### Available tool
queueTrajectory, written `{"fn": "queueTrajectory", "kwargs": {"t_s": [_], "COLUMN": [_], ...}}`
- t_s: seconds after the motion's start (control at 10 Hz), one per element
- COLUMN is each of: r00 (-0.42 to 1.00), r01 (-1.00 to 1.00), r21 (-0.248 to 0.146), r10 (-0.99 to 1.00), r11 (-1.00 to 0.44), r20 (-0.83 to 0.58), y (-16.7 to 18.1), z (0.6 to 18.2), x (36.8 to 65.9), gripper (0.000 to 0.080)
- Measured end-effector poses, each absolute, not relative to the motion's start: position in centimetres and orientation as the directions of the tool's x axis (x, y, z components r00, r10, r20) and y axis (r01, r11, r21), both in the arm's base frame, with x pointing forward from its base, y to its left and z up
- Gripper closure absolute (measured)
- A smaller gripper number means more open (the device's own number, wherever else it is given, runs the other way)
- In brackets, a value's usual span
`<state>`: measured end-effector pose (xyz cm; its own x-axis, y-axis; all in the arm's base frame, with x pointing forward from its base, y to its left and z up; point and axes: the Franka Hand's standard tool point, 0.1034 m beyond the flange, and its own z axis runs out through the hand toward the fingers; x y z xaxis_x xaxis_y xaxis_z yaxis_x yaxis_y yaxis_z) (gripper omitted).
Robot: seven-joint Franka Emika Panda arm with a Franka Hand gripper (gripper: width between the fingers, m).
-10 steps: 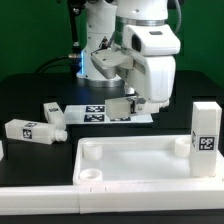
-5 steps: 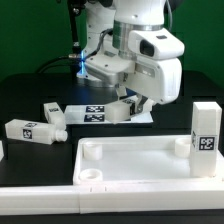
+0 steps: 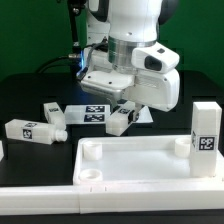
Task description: Assemble desk
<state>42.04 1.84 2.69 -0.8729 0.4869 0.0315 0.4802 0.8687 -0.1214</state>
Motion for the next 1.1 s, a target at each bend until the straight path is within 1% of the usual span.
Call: {"fn": "queueTrajectory", "kwargs": {"t_s": [0.3, 0.6, 0.7, 0.8, 0.9, 1.0, 1.1], "r00": [-0.935, -0.93, -0.925, -0.901, -0.872, -0.829, -0.711], "r01": [0.345, 0.357, 0.372, 0.427, 0.483, 0.555, 0.7], "r21": [-0.136, -0.138, -0.138, -0.141, -0.157, -0.163, -0.169], "r10": [0.352, 0.365, 0.38, 0.434, 0.49, 0.559, 0.7], "r11": [0.929, 0.924, 0.918, 0.893, 0.862, 0.816, 0.694], "r20": [0.036, 0.035, 0.033, 0.022, 0.007, -0.029, -0.07], "y": [1.1, 0.9, 0.9, 1.0, 0.7, 0.6, 0.7], "z": [2.6, 2.5, 2.5, 2.7, 3.7, 5.0, 5.8], "x": [41.9, 41.9, 41.9, 42.0, 42.4, 43.6, 44.7], "gripper": [0.0517, 0.0517, 0.0325, 0.0211, 0.0211, 0.016, 0.0153]}}
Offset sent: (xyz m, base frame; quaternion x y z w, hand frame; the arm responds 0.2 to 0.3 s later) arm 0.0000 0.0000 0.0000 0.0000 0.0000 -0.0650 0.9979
